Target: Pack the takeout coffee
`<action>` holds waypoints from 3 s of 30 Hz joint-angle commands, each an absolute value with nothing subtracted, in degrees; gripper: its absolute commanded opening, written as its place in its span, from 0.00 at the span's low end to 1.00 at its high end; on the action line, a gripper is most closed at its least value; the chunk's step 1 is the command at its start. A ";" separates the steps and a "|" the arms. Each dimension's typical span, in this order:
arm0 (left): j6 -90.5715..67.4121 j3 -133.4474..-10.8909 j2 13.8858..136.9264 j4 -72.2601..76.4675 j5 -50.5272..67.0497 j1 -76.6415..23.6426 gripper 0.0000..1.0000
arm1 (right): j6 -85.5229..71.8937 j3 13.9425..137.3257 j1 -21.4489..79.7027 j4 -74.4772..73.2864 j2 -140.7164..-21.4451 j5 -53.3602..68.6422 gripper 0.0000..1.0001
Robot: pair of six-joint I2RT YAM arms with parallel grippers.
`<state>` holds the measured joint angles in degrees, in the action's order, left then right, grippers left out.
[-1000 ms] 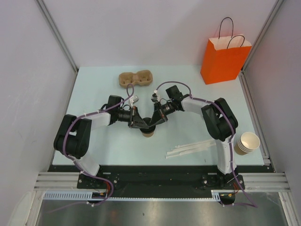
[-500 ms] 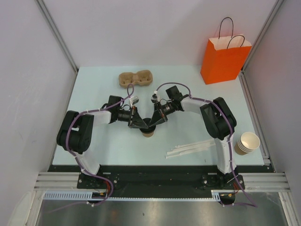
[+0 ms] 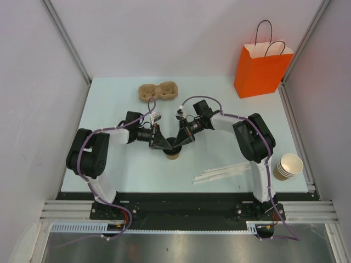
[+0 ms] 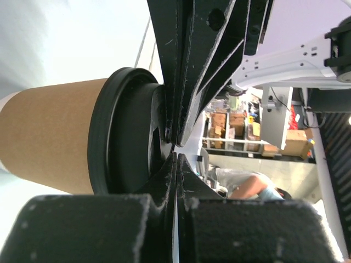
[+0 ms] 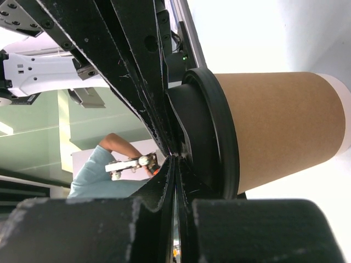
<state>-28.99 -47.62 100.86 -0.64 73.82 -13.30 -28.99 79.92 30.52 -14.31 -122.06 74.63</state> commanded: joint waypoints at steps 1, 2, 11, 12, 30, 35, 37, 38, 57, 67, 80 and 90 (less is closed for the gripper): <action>-22.58 -43.42 101.17 -3.17 53.43 -13.09 0.00 | -28.21 77.34 32.43 -10.92 -122.79 63.80 0.05; -23.54 -43.42 98.64 -2.73 54.39 -13.18 0.00 | -28.73 77.34 32.52 -10.03 -121.91 64.33 0.06; -27.24 -44.03 89.31 -0.70 59.41 -14.06 0.00 | -36.65 77.43 32.78 -1.15 -117.51 68.29 0.07; -27.68 -43.95 87.90 -0.27 59.94 -14.06 0.00 | -37.00 77.43 32.78 -0.62 -116.55 68.81 0.08; -27.51 -45.71 79.28 -2.46 56.61 -6.69 0.39 | -7.35 77.08 31.90 -35.64 -104.95 59.27 0.32; -30.93 -42.11 76.91 -0.26 54.67 -2.47 0.49 | -7.29 70.68 32.78 -34.02 -103.62 55.46 0.32; -32.25 -40.79 76.73 1.84 54.40 -1.41 0.50 | -8.78 69.88 32.87 -32.00 -105.02 55.46 0.31; -32.43 -39.82 76.73 1.93 54.32 -0.54 0.50 | -9.22 69.70 32.96 -31.38 -105.73 55.28 0.30; -33.40 -37.53 77.34 4.74 53.44 2.46 0.51 | -25.04 69.34 30.15 -9.68 -116.28 57.13 0.27; -34.10 -36.56 78.40 7.20 53.26 2.55 0.51 | -27.68 72.42 28.65 -5.28 -119.44 57.57 0.27; -35.51 -35.24 79.28 9.93 53.35 2.64 0.51 | -31.64 79.27 27.95 -2.29 -123.75 59.06 0.28; -32.61 -38.66 76.82 9.76 55.02 2.55 0.49 | -29.45 87.00 23.04 -8.07 -124.28 59.59 0.28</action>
